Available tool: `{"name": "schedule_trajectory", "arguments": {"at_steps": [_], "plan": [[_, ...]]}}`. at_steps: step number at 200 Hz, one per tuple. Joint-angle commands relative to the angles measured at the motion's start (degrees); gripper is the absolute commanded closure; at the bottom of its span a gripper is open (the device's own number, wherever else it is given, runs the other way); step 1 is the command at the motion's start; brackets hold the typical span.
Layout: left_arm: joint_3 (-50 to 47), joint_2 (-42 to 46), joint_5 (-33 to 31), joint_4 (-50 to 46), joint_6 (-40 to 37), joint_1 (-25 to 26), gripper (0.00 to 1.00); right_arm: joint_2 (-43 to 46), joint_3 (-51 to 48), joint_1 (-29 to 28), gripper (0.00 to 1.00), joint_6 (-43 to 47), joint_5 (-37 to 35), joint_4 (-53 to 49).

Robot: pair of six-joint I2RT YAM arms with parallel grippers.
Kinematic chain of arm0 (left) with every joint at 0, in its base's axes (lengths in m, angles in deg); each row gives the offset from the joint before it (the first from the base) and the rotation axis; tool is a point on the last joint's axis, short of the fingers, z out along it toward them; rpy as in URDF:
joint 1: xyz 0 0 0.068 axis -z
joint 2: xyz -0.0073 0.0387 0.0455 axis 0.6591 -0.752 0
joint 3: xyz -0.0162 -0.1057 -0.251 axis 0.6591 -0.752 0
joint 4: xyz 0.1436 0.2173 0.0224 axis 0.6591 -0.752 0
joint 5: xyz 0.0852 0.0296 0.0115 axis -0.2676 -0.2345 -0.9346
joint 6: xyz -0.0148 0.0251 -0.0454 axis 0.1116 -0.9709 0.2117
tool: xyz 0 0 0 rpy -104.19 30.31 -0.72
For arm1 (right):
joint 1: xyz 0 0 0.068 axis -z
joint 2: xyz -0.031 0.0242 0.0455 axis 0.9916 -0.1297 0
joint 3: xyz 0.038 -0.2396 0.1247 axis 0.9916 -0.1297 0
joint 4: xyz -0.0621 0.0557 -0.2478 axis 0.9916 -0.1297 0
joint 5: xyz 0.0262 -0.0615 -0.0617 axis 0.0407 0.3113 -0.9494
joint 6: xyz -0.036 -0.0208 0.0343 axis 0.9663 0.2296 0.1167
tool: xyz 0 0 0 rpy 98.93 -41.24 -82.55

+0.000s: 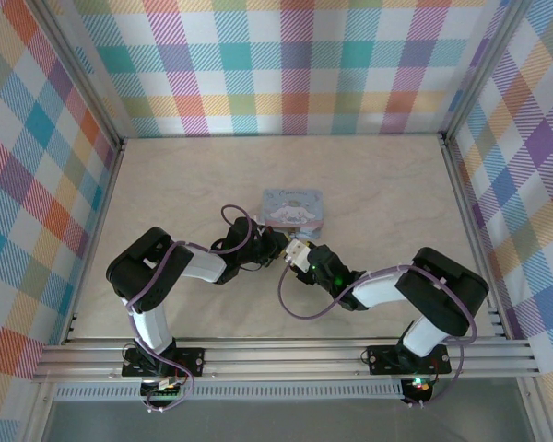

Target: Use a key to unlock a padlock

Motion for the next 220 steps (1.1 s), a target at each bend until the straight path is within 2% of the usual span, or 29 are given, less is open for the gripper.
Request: {"name": "schedule_trajectory", "arguments": {"at_steps": [1, 33, 60, 88, 119, 144, 200, 220], "plan": [[1.1, 0.9, -1.1, -2.3, 0.7, 0.3, 0.95, -1.1, 1.9, -0.2, 0.57, -0.8, -0.4, 2.6], [1.1, 0.9, -1.1, -2.4, 0.7, 0.3, 0.95, -2.2, 2.8, -0.2, 0.57, -0.6, -0.3, 3.2], [1.0, 0.9, -1.1, -2.5, 0.7, 0.4, 0.95, -2.7, 3.4, -0.2, 0.63, -0.6, -0.3, 3.3], [0.9, 1.0, -1.1, -2.3, 0.7, 0.3, 0.95, -3.1, 3.8, -0.2, 0.74, -1.3, -1.0, 2.9], [0.8, 1.2, -1.2, -2.4, 0.7, 0.3, 0.95, -3.3, 4.2, 0.0, 0.92, -2.6, -1.8, 1.8], [0.6, 1.2, -1.2, -2.4, 0.7, 0.3, 0.95, -3.1, 4.6, 0.2, 1.0, -3.7, -2.0, 1.2], [0.4, 1.3, -1.5, -2.2, 0.4, 0.3, 0.95, -1.1, 4.2, 2.0, 1.0, -8.3, 3.3, -0.6], [0.7, 1.4, -1.7, -2.4, 0.2, 0.3, 0.87, -1.0, 4.3, 2.2, 1.0, -8.4, 3.6, -0.8]]}}
